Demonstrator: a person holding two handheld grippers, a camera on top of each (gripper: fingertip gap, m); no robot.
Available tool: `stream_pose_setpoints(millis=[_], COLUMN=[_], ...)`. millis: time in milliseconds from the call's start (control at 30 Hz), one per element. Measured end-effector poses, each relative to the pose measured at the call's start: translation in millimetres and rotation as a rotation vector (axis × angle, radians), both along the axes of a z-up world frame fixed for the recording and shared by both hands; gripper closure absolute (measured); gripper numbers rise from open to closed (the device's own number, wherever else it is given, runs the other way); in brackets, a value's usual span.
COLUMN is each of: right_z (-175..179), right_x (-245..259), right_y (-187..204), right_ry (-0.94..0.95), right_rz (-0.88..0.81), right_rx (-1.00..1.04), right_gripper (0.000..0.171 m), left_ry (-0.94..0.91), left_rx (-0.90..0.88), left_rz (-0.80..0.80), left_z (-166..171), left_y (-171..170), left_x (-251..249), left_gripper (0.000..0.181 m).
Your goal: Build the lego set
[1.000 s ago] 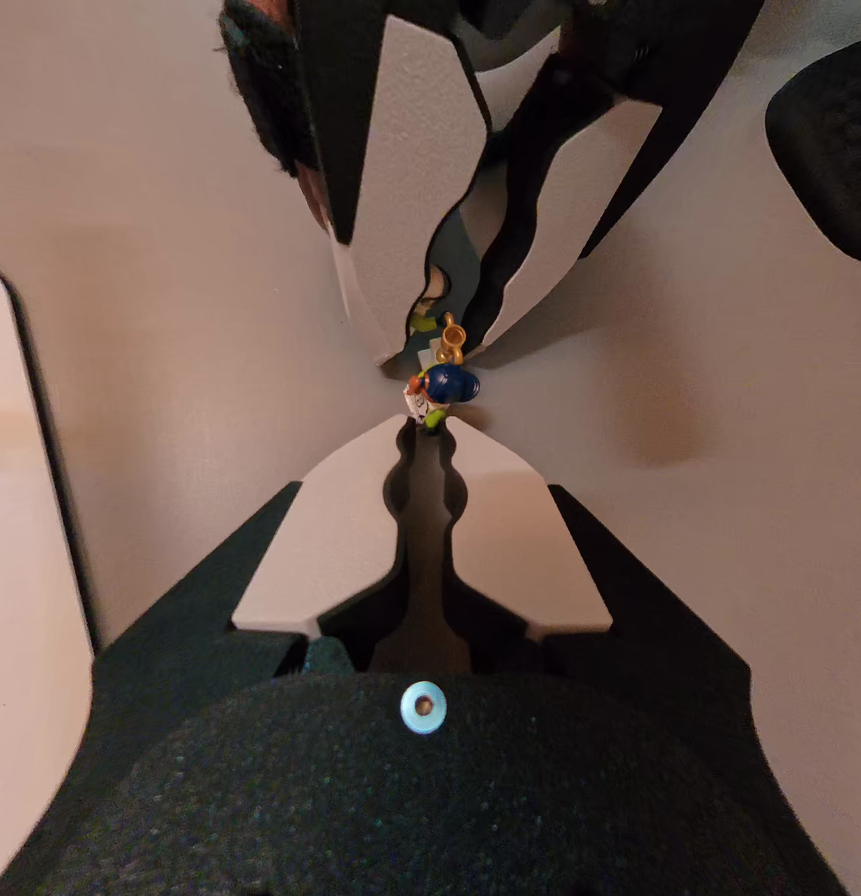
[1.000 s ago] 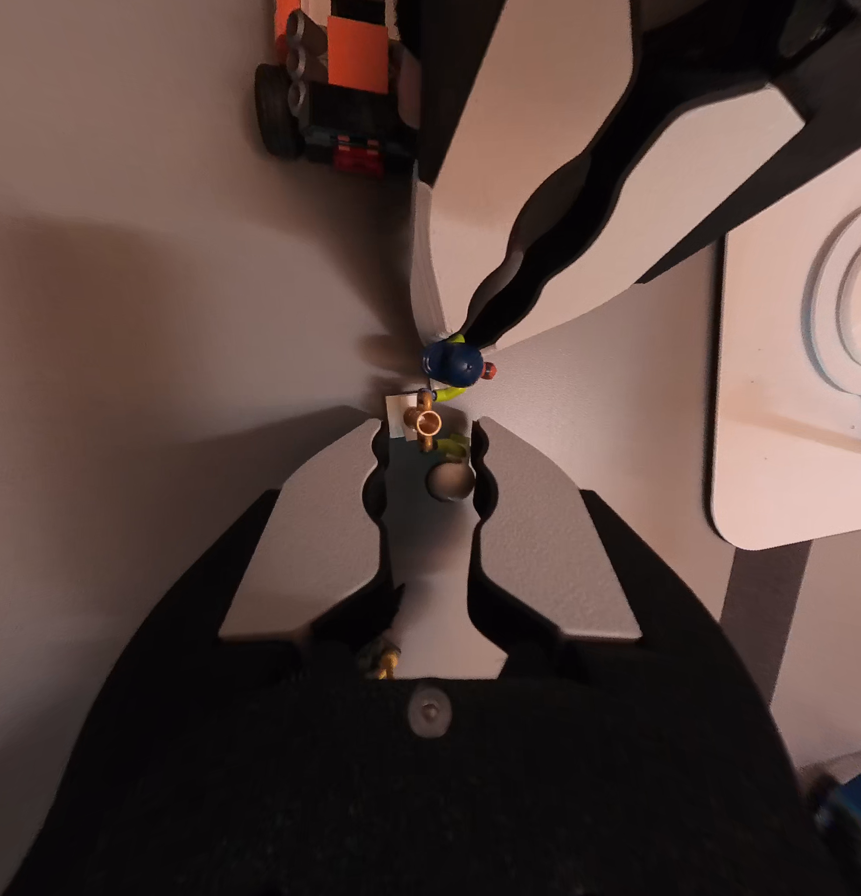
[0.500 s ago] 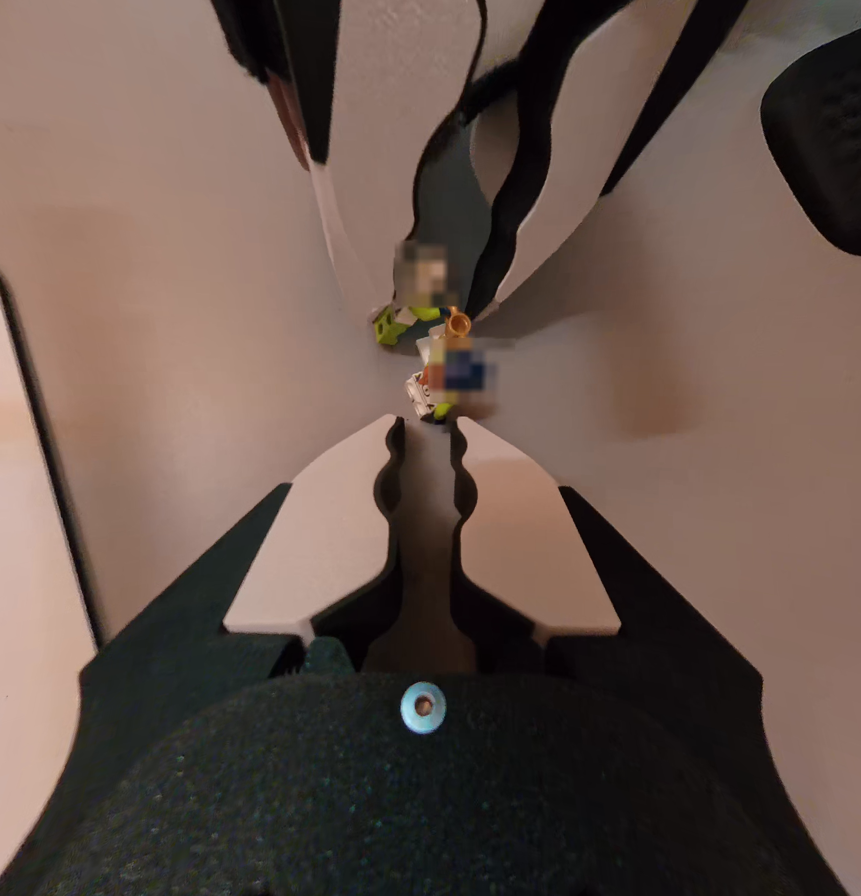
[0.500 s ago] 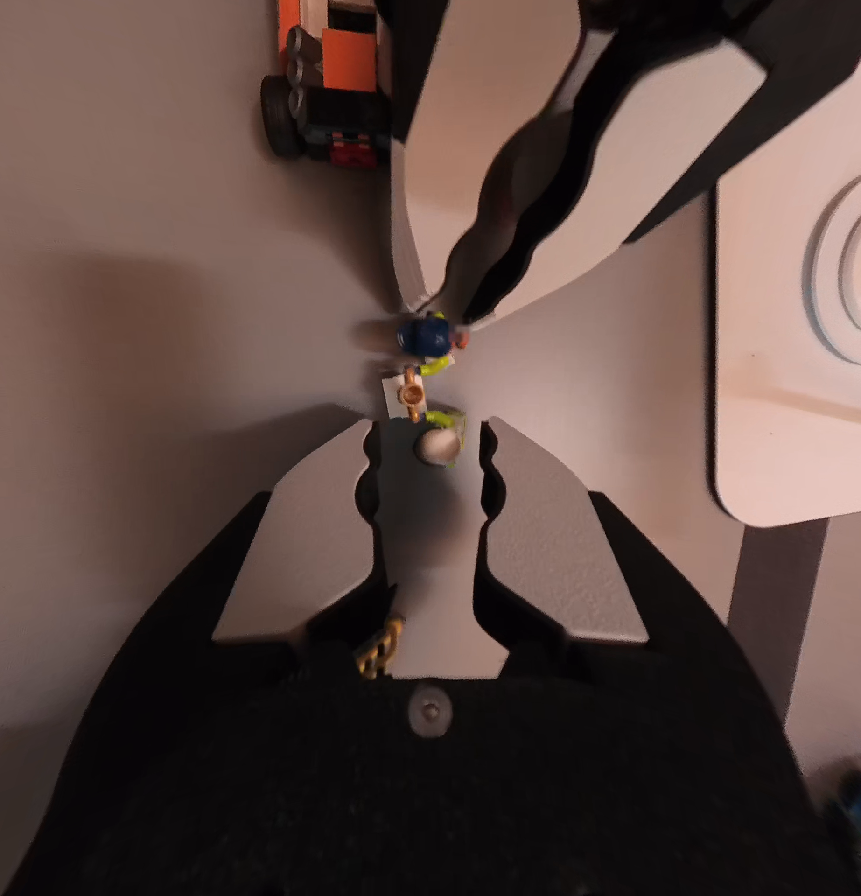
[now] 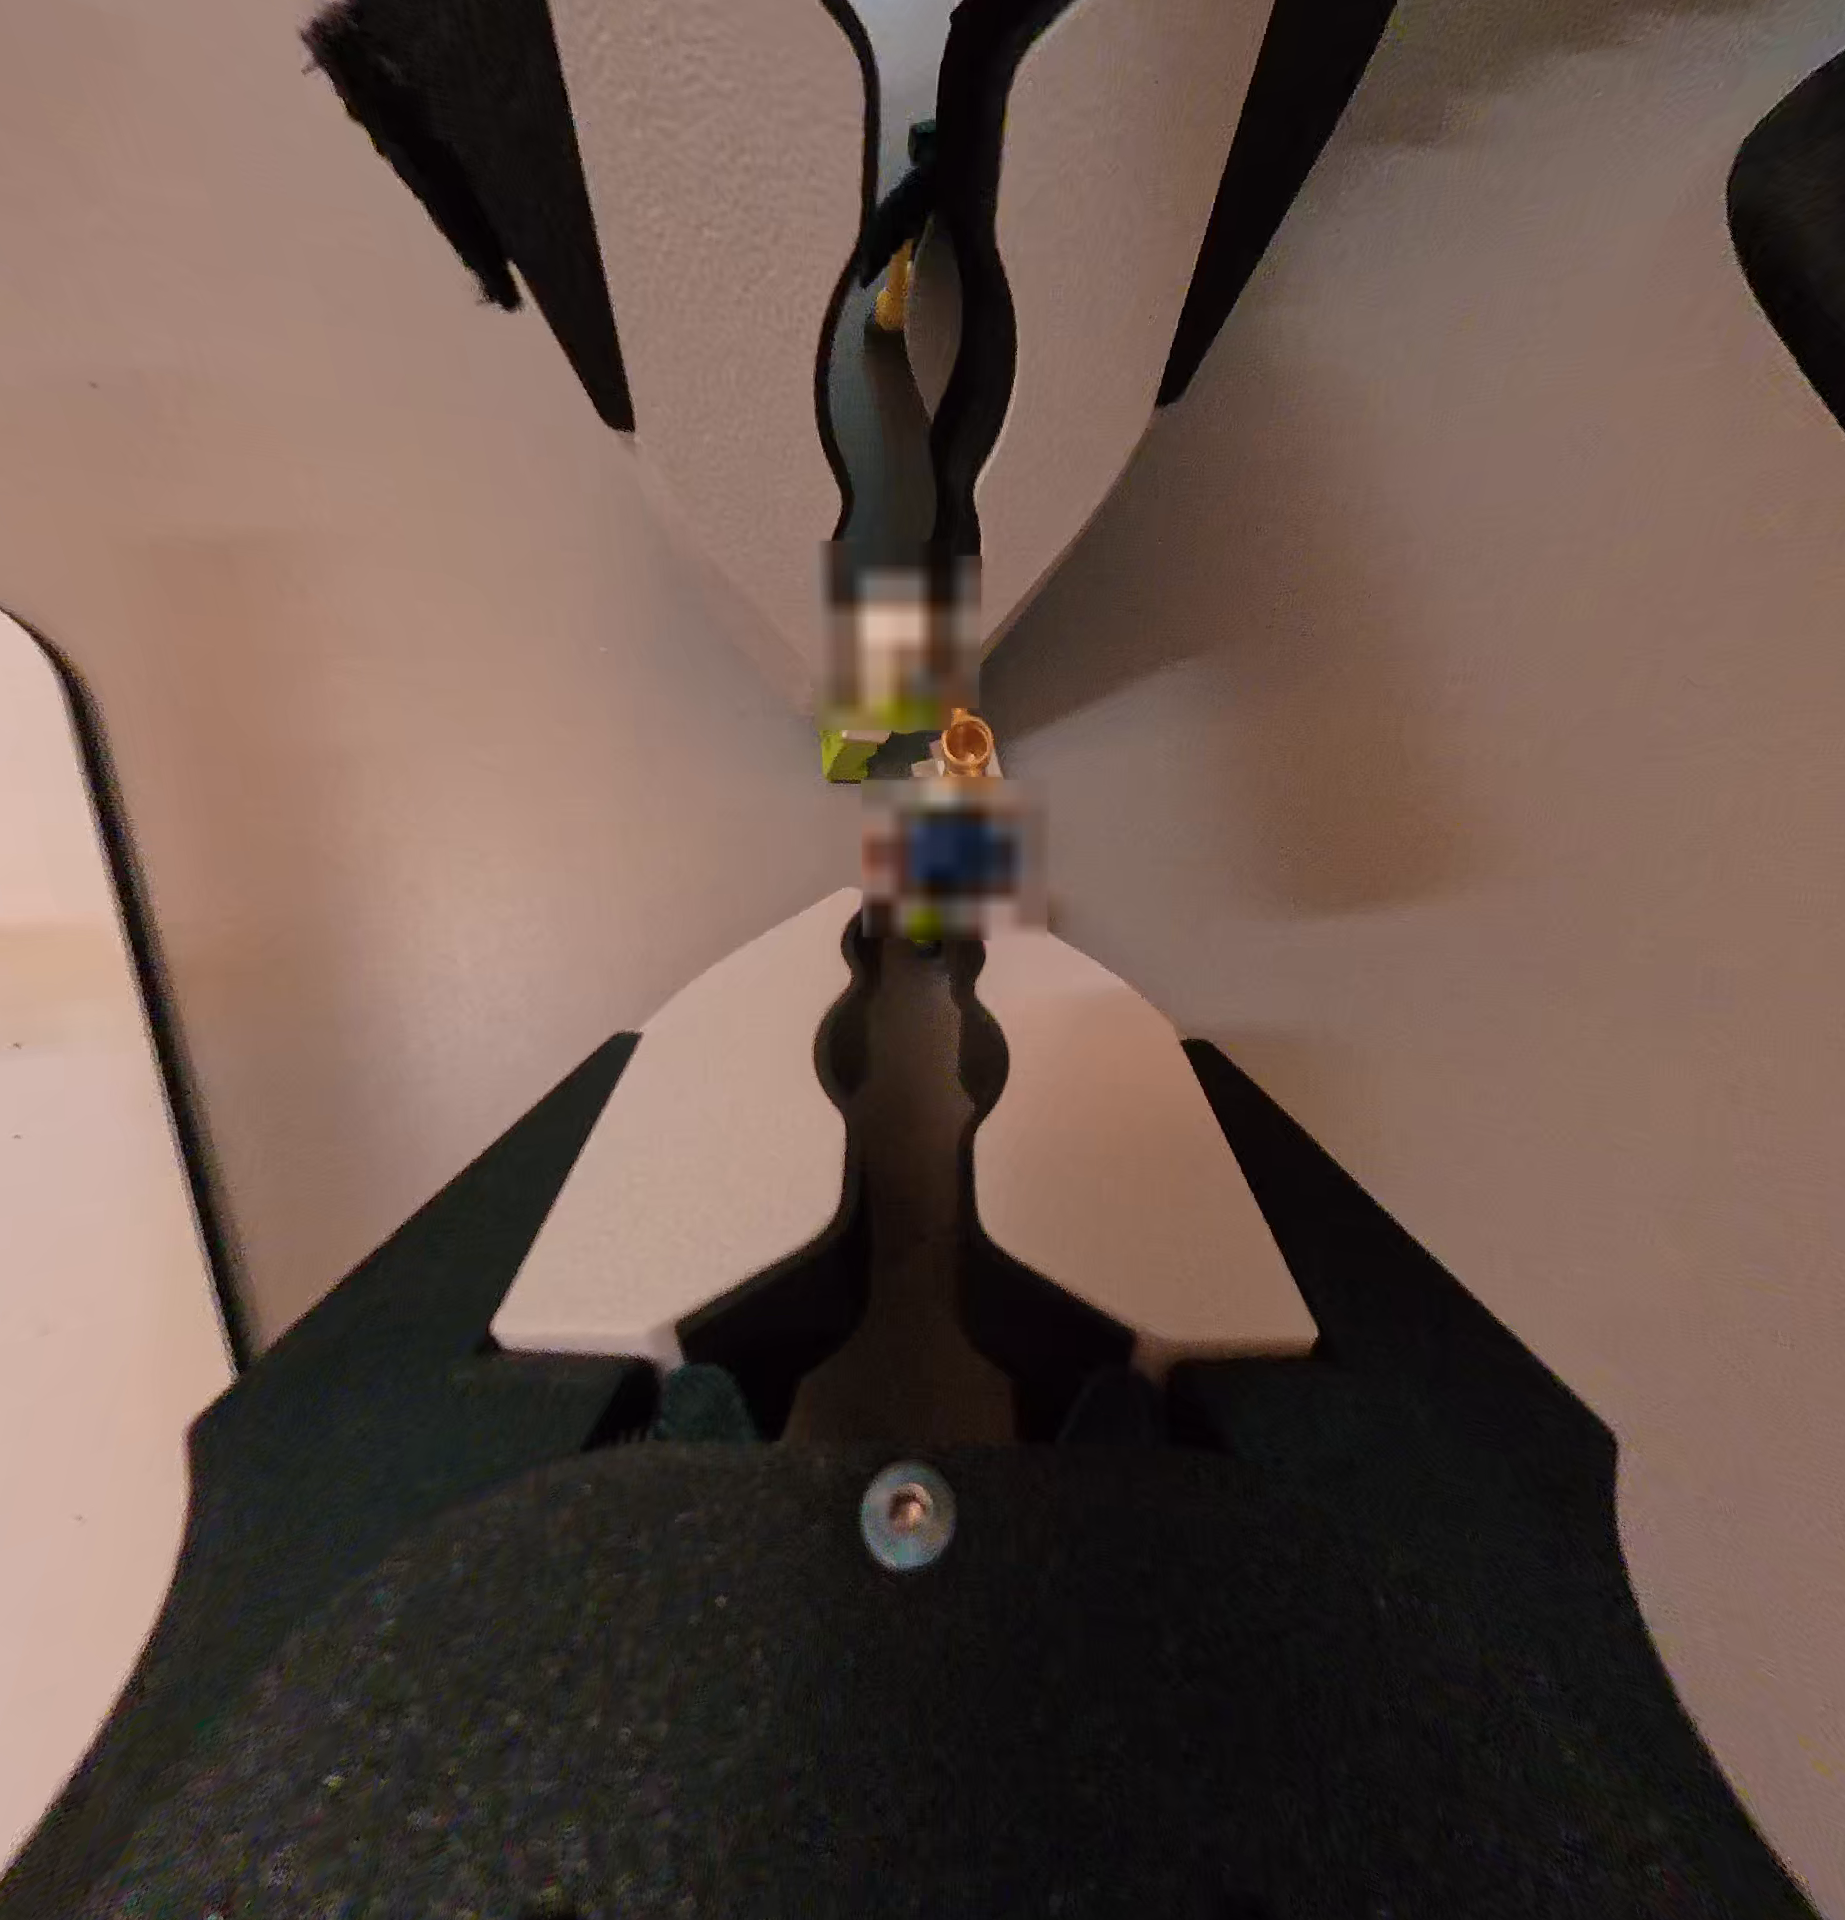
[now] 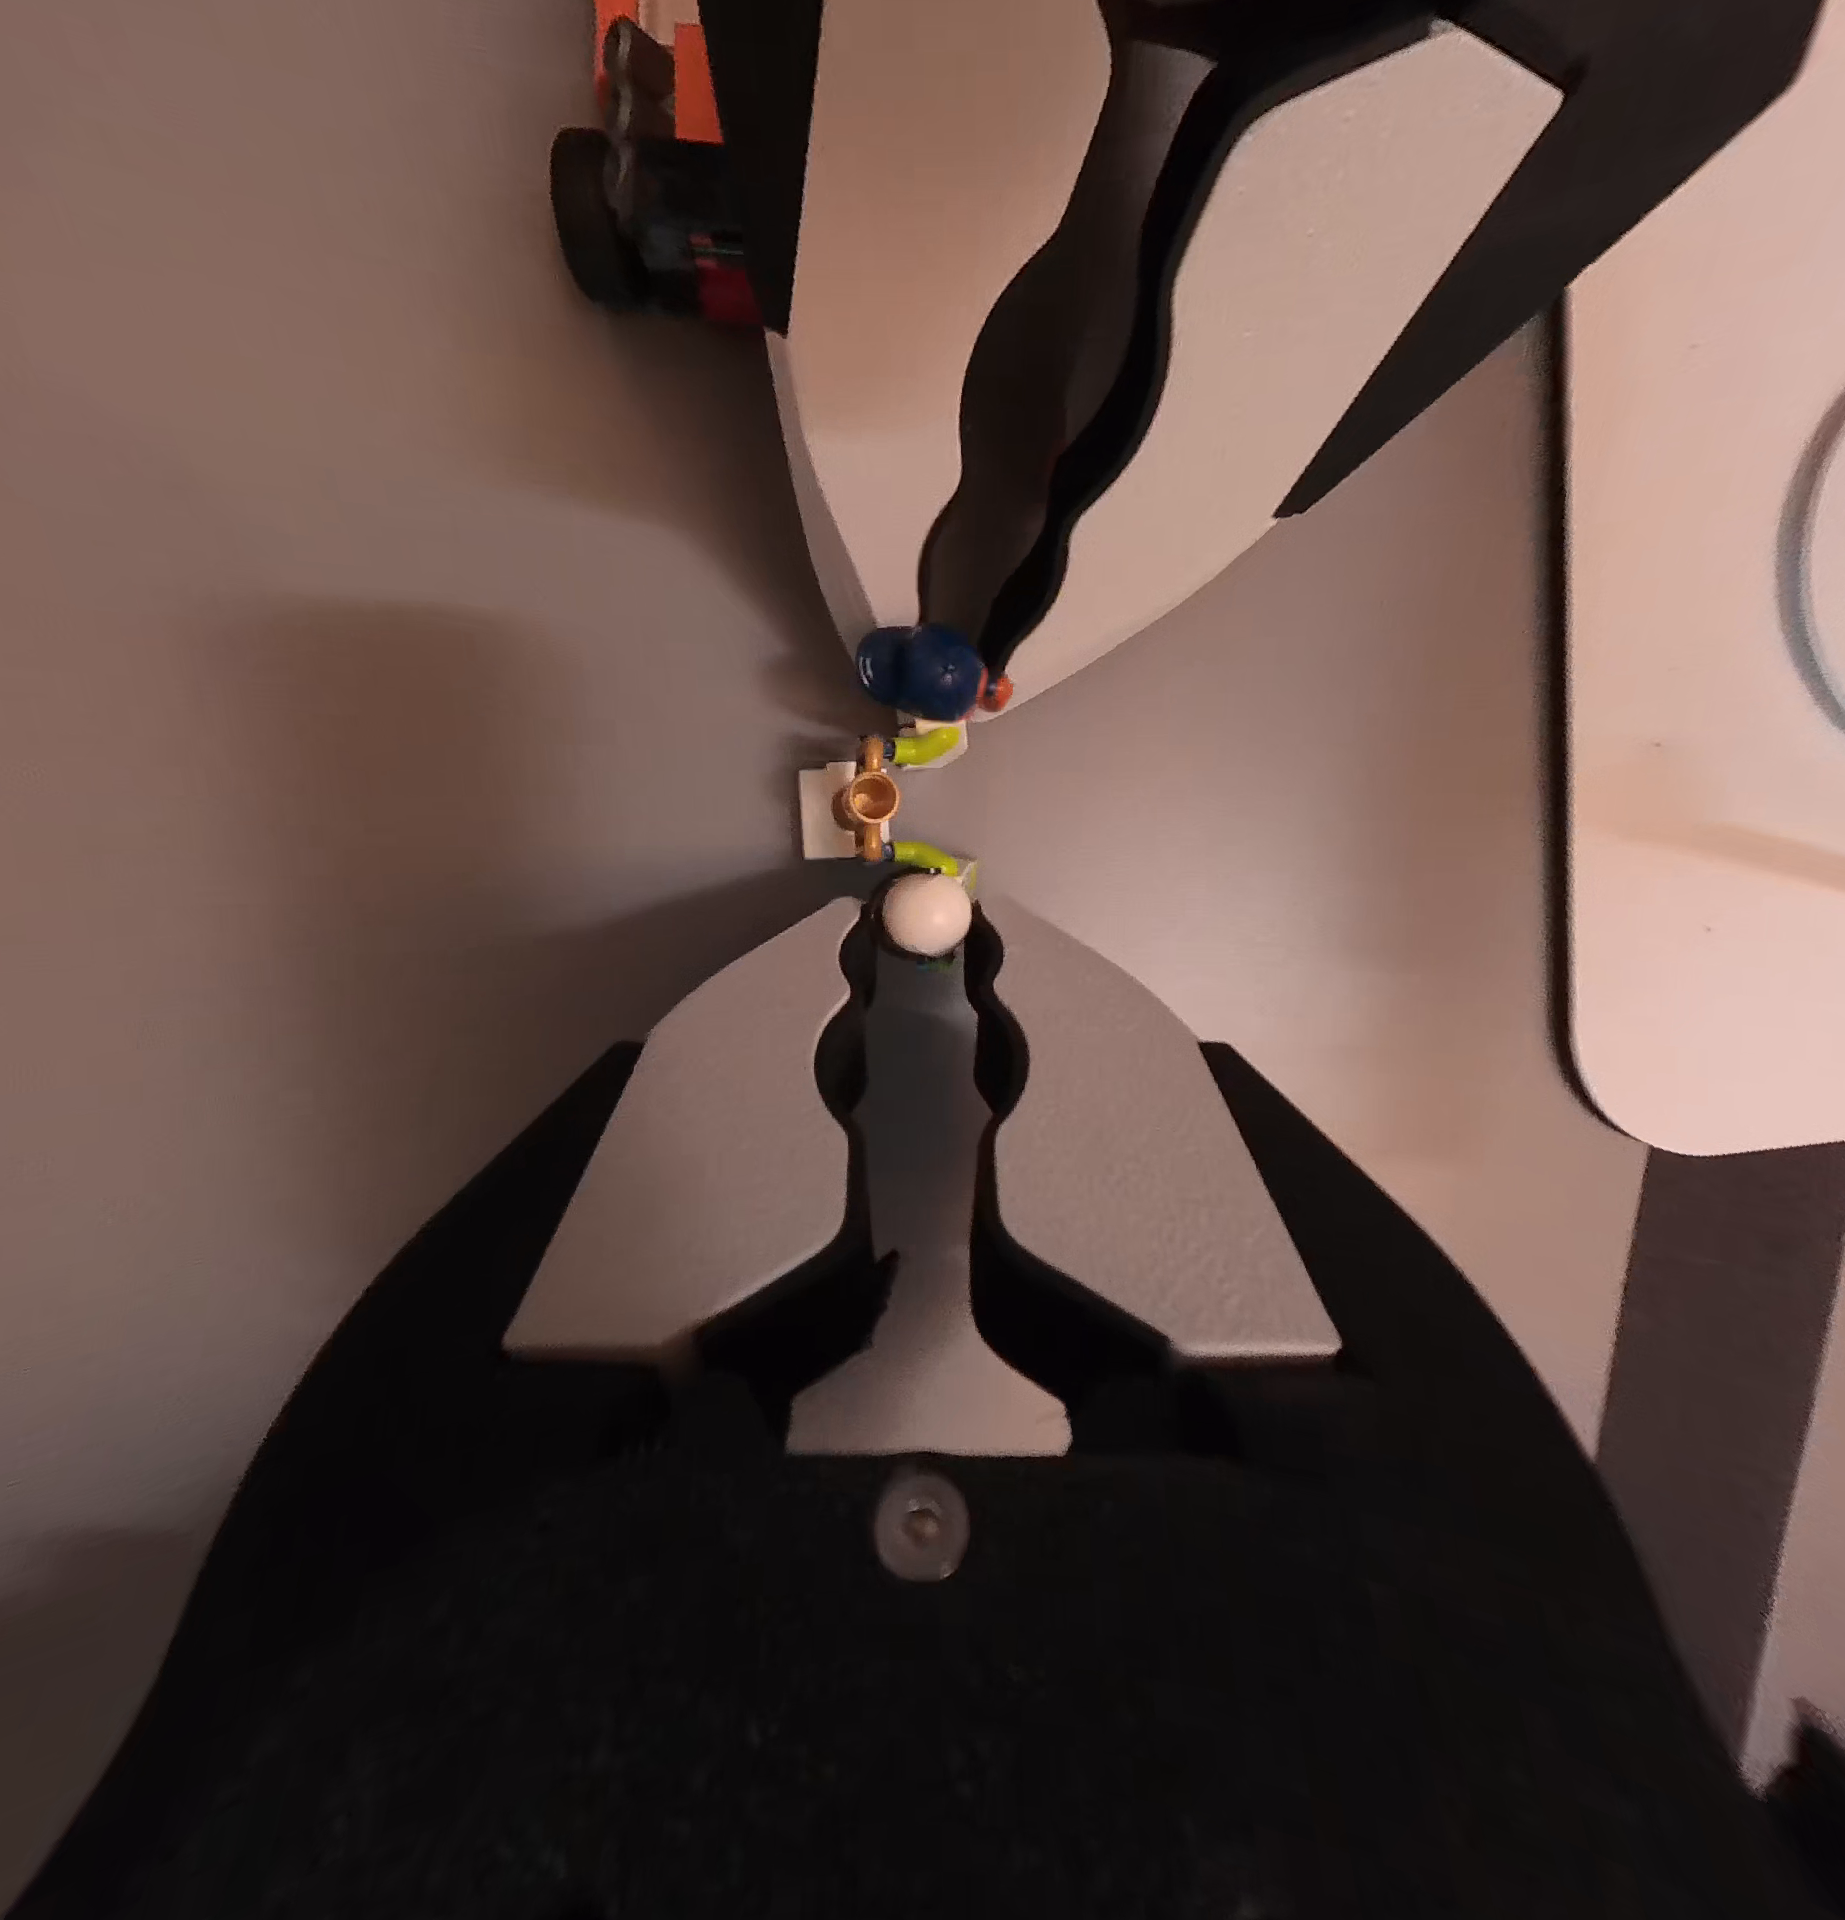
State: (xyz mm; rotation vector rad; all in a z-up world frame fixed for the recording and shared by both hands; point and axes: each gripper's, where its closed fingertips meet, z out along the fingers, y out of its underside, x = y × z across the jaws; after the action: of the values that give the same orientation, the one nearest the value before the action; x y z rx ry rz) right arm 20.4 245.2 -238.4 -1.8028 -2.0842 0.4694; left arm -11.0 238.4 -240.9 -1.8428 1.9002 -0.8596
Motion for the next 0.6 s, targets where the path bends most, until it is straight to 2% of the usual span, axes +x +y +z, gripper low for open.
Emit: stream_pose_setpoints(millis=[300,600], right_z=[0.7,0.7], right_x=[1.1,1.4], right_y=[-9.2,-11.1], right_ry=[-0.014,-0.069], right_rz=[-0.015,-0.054], right_rx=[-0.228,-0.325], right_gripper=[0.156,0.156], left_ry=[0.012,0.006], left_rx=[0.041,0.095], left_rz=[0.001,0.007], left_z=[-1.3,-1.4], left_y=[1.6,1.4], left_x=[1.2,1.3], left_gripper=[0.173,0.173])
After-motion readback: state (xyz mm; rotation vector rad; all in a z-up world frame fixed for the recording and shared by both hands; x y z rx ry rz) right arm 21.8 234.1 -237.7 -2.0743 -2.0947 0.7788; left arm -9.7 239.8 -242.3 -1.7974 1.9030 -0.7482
